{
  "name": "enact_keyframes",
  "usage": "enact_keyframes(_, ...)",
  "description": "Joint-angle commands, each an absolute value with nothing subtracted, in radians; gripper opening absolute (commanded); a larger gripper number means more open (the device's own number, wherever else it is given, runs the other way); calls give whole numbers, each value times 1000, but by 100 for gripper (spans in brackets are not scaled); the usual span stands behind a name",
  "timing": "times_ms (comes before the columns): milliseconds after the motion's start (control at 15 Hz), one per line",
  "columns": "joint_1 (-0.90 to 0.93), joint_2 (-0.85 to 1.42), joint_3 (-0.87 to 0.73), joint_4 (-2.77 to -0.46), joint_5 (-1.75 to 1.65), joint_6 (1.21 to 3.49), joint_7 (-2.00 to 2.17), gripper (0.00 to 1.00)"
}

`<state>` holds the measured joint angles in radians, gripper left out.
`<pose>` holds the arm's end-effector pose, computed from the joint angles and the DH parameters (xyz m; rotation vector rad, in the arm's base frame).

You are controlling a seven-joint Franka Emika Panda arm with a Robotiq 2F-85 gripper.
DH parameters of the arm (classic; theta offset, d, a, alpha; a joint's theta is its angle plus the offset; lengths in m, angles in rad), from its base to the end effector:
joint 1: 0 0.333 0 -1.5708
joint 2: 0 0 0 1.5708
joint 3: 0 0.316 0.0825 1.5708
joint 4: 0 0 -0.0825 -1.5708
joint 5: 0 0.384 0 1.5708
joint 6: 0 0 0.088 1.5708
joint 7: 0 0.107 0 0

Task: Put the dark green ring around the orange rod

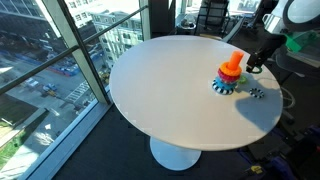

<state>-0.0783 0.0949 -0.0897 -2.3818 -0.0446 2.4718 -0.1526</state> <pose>0.4943 -0.0840 0.2812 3.1065 0.0311 -0.0161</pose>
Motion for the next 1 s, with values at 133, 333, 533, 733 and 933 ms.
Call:
enact_keyframes(133,-78,-39,-85,-2396,-47,2417,-107,45)
enact_keyframes(333,-75,-95,-81,-2394,-47,2406,-96,45)
enact_keyframes(533,-68,-136,-76,-2386,-30,2401,-95,45)
enact_keyframes(733,-59,-153,-72,-2378,-11,2410,-100,45)
enact_keyframes(933,-47,-148,-72,-2362,40,2410,-118,45)
